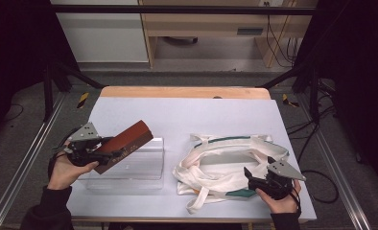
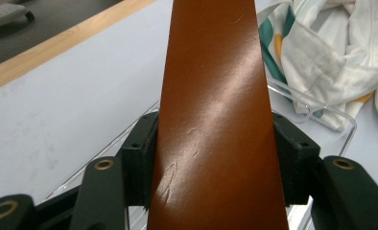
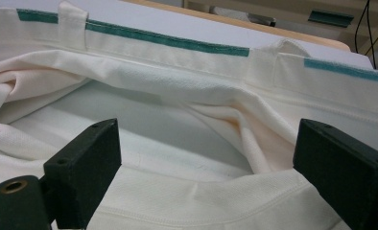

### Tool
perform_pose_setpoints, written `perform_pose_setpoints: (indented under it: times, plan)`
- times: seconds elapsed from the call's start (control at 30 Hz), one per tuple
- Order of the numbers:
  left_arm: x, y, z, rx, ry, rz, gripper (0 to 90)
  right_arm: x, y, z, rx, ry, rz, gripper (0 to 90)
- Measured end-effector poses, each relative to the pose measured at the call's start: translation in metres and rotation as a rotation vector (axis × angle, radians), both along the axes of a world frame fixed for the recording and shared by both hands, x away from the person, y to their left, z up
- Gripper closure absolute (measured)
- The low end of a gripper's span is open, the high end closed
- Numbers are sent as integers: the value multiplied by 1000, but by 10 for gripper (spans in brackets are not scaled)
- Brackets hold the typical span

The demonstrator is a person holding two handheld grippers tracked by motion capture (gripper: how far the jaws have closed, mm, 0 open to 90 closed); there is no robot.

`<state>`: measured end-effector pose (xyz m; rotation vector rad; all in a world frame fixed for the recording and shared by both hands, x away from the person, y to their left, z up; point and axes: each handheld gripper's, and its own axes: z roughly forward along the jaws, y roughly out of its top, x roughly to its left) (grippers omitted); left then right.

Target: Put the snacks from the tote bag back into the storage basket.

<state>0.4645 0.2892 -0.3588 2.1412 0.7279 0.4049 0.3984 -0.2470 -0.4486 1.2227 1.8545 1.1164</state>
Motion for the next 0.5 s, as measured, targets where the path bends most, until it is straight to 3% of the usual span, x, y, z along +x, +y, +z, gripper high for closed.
perform_pose_setpoints:
  times: [0.5]
  plan:
    - [5, 1, -16, 37, 27, 8, 427, 0, 0, -1, -5, 0, 4, 99]
